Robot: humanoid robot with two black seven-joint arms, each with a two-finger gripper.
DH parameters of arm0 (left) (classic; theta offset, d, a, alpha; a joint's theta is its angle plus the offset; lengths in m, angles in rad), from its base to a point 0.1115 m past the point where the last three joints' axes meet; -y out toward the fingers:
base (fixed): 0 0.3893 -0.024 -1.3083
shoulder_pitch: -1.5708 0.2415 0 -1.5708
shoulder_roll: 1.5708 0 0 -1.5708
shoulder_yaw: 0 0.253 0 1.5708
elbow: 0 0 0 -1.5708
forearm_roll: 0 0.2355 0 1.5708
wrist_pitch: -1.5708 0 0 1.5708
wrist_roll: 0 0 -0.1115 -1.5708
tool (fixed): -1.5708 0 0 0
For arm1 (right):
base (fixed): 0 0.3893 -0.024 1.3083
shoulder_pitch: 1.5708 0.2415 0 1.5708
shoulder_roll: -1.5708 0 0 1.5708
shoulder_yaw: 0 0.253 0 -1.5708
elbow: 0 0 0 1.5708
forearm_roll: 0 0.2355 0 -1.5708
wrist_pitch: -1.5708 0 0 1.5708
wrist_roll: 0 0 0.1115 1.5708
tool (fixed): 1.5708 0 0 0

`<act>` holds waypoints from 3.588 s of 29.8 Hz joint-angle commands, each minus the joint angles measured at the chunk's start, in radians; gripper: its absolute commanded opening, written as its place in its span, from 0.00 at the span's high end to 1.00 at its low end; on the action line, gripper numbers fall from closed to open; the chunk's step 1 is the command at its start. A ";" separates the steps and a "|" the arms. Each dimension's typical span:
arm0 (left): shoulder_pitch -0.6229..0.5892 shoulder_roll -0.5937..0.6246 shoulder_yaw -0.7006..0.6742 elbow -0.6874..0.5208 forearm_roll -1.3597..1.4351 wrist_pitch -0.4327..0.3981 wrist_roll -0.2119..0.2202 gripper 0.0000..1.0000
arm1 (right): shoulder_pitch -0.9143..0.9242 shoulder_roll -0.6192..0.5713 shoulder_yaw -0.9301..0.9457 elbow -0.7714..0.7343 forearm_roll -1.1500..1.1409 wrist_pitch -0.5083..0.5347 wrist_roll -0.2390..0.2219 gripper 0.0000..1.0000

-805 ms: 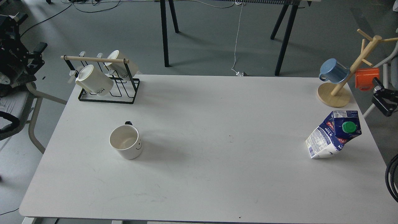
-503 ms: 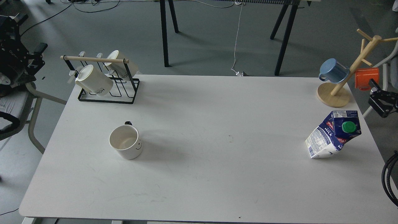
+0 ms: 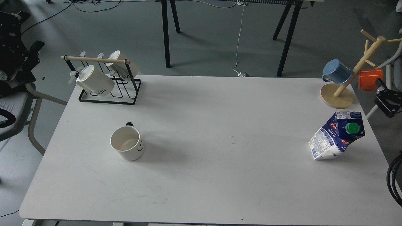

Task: Place cup and milk with both arms

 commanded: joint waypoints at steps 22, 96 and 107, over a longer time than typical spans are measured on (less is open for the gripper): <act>0.225 0.132 0.013 -0.581 1.233 0.184 0.000 0.01 | -0.020 0.005 -0.006 -0.045 -0.003 0.000 -0.002 0.02; 0.084 -0.389 0.041 -0.438 1.317 0.153 0.000 1.00 | -0.022 0.003 0.009 -0.200 0.002 0.000 0.001 0.02; 0.111 -0.548 0.099 -0.308 1.432 0.193 0.000 0.96 | -0.005 -0.003 0.034 -0.200 0.000 0.000 0.000 0.02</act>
